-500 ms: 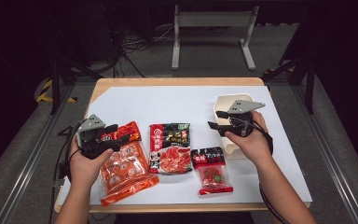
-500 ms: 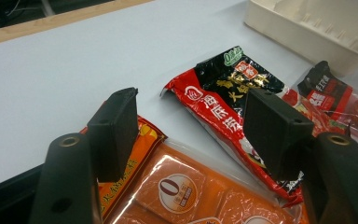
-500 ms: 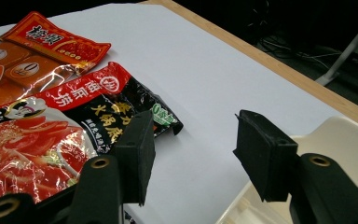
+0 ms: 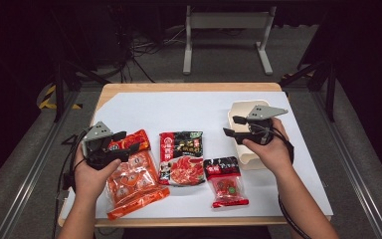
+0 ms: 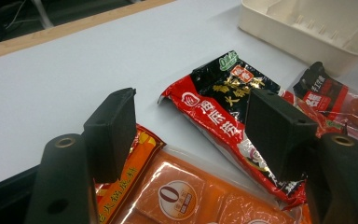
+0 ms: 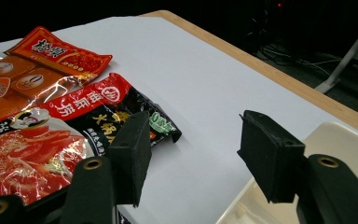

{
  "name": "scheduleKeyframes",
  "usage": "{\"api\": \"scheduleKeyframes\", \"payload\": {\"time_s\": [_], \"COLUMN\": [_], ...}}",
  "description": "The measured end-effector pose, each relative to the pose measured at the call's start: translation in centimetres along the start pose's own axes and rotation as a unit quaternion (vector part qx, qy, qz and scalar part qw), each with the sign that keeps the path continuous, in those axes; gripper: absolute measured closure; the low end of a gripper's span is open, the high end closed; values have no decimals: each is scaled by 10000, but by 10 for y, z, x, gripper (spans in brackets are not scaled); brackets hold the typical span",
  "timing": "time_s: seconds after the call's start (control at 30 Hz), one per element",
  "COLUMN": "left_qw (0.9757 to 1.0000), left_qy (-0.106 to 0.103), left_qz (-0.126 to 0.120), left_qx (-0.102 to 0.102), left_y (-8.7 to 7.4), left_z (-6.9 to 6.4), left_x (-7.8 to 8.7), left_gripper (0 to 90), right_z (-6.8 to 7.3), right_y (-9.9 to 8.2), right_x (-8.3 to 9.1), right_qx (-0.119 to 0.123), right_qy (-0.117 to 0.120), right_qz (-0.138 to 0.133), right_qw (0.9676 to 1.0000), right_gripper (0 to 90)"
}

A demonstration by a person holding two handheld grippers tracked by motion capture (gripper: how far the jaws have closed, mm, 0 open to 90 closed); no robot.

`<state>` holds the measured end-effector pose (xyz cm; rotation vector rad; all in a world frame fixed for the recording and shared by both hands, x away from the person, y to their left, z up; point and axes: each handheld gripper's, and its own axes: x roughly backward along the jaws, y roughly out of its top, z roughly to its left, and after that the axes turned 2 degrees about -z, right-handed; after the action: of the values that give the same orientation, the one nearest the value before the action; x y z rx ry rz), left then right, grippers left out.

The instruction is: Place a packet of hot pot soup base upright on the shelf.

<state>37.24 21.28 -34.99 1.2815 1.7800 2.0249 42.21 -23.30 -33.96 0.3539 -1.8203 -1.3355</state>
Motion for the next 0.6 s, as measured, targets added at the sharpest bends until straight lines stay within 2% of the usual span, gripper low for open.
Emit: {"api": "scheduleKeyframes", "payload": {"time_s": [0.2, 0.23, 0.6], "left_qw": [9997, 9995, 9975], "left_qy": [-219, -254, -410], "left_qz": [-121, -123, -308], "left_qx": [70, 147, 488], "left_y": [7, 8, 20], "left_z": [1, 0, 9], "left_x": [-8, -10, -45], "left_gripper": [348, 348, 340], "right_z": [0, 0, -2], "right_y": [1, 2, 2], "right_x": [1, 1, 2], "right_qx": [-44, -48, -66], "right_qy": [21, 24, 7], "right_qz": [-57, -65, -96], "right_qw": [10000, 10000, 9999], "right_gripper": [416, 415, 401]}}
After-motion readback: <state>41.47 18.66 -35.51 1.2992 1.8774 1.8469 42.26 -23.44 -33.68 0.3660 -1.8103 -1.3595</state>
